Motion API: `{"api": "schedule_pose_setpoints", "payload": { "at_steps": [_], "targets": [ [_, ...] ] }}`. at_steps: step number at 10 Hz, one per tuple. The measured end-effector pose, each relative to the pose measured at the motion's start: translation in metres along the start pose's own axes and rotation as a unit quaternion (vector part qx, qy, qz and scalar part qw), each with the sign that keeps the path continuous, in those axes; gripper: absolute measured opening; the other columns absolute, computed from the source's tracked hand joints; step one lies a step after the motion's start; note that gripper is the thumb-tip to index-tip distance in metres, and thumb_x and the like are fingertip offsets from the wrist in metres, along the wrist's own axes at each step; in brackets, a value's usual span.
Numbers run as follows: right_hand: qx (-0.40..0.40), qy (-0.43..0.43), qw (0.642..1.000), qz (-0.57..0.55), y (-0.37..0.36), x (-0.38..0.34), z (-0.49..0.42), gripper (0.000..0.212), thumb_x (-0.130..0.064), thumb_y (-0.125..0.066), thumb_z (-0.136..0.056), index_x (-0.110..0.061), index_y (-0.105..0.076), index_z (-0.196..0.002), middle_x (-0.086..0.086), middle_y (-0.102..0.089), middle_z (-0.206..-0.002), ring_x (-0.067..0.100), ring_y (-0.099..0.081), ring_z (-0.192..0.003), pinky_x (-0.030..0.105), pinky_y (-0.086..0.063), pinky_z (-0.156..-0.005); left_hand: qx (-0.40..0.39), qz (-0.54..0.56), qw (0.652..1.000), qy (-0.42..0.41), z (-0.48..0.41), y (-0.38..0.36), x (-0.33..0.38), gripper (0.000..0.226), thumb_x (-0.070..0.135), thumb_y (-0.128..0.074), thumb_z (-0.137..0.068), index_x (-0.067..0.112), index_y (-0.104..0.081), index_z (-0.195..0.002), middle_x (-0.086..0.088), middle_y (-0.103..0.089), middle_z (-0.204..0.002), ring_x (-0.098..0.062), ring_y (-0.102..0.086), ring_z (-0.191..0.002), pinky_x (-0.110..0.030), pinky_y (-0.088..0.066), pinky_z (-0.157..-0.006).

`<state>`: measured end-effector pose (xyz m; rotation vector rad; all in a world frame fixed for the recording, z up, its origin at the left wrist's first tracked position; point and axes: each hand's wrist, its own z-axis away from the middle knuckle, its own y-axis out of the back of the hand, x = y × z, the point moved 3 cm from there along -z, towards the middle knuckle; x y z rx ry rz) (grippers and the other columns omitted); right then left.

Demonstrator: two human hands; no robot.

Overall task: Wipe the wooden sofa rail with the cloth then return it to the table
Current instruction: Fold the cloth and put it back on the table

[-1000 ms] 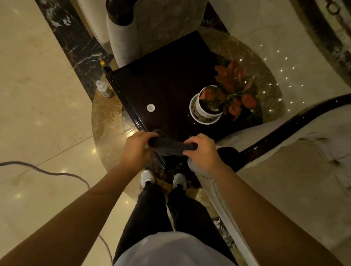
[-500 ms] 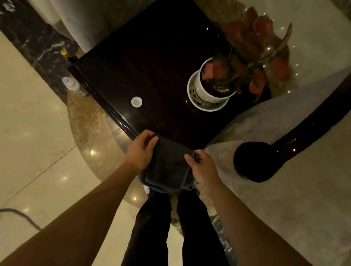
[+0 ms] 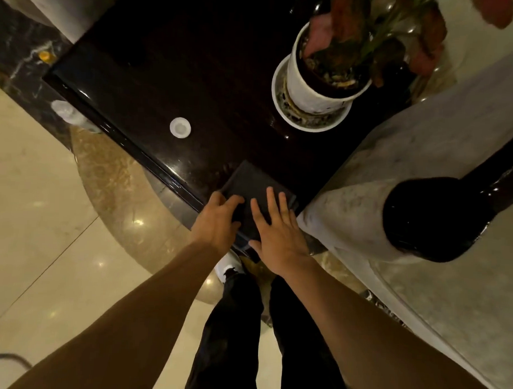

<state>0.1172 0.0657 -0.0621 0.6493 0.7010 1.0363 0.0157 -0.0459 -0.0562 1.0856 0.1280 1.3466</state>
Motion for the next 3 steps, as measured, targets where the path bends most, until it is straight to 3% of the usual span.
{"api": "schedule_pose_setpoints", "payload": {
  "at_steps": [1,2,3],
  "targets": [
    [-0.006,-0.023,1.000,-0.002,-0.002,0.001,-0.001,0.095,-0.048,-0.059,-0.093,-0.028,0.009,-0.156,0.013,0.026,-0.163,0.036,0.019,-0.150,0.053,-0.010,-0.122,0.021,0.016,1.000,0.017,0.004,-0.003,-0.004,0.063,0.014,-0.071,-0.079,0.029,-0.040,-0.132,-0.011,-0.038,-0.130,-0.032,-0.053,-0.109,-0.042,-0.055,-0.089],
    [-0.027,-0.049,0.998,-0.012,0.009,-0.010,0.003,0.096,-0.041,-0.064,-0.092,-0.030,0.007,-0.156,0.012,0.023,-0.164,0.035,0.017,-0.151,0.053,-0.012,-0.121,-0.039,0.019,0.998,0.034,0.008,0.001,-0.002,0.081,0.018,-0.074,-0.076,0.030,-0.029,-0.141,-0.010,-0.029,-0.137,-0.033,-0.048,-0.117,-0.039,-0.052,-0.095],
    [-0.124,-0.057,0.990,-0.022,0.046,-0.010,-0.012,0.079,-0.022,-0.058,-0.096,-0.029,-0.009,-0.157,0.010,0.011,-0.167,0.037,-0.001,-0.152,0.054,-0.021,-0.121,-0.160,-0.062,0.984,0.040,0.020,0.017,0.008,0.103,0.028,-0.073,-0.077,0.027,-0.005,-0.154,-0.013,-0.021,-0.153,-0.037,-0.039,-0.134,-0.038,-0.040,-0.108]
  ]
}}
